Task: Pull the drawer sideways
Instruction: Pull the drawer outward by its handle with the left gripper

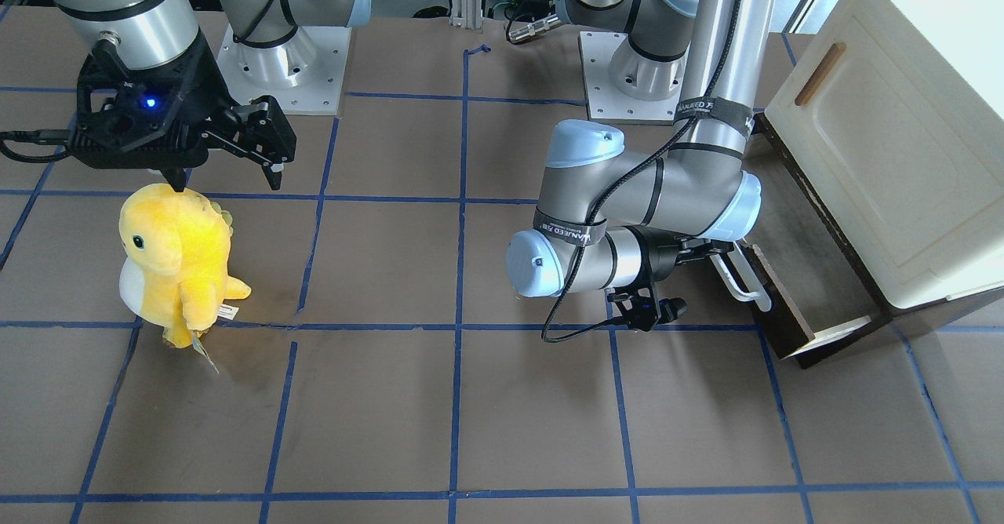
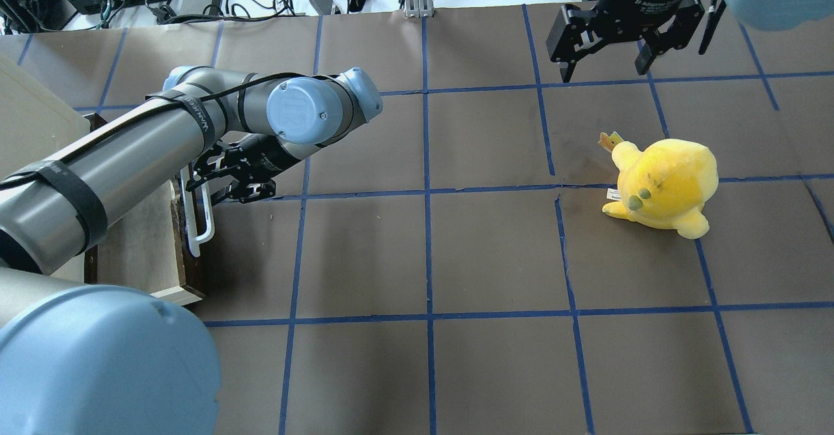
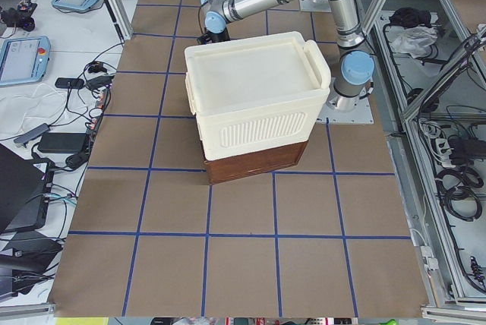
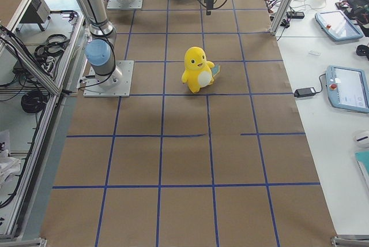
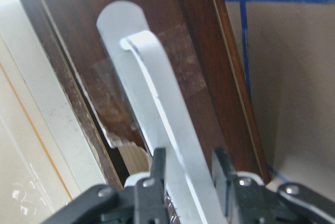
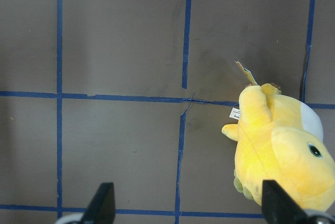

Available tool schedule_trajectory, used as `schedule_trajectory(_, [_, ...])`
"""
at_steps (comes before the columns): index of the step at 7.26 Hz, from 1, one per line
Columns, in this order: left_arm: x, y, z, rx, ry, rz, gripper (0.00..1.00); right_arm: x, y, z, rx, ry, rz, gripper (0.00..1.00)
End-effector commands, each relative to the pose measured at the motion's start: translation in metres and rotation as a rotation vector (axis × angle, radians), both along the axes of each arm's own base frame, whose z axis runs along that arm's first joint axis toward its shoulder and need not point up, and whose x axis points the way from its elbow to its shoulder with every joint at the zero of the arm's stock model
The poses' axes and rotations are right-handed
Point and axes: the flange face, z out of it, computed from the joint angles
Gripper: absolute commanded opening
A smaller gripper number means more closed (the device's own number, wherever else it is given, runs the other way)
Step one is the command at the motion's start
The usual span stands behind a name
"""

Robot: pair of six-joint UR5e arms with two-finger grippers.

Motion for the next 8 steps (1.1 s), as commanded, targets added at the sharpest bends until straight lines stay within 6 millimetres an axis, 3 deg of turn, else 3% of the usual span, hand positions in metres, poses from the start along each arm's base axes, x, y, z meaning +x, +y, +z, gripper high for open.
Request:
schedule_trajectory(1, [-0.001,0.000,0.003,-0.006,0.006,0.006,0.78,0.000,0.000,0.000,0.000,0.000,0.000,1.00])
schedule_trajectory(2, [-0.003,-0.002,0.015,-0.011,0.022,-0.003,0.76,0.000,0.000,0.000,0.000,0.000,0.000,1.00])
schedule_trajectory(4, [-0.053,-0.009,0.087,0.045,0.233,-0.078,0.74,0.000,0.000,0.000,0.000,0.000,0.000,1.00])
schedule_trajectory(5, [-0.086,0.001,0.126,0.011,0.358,-0.084,0.74,0.000,0.000,0.000,0.000,0.000,0.000,1.00])
schedule_trajectory(6, [-0.099,0.013,0.156,0.012,0.473,-0.087,0.74,0.000,0.000,0.000,0.000,0.000,0.000,1.00])
schedule_trajectory(8, [-0.087,0.037,0.224,0.065,0.596,-0.213,0.66,0.000,0.000,0.000,0.000,0.000,0.000,1.00])
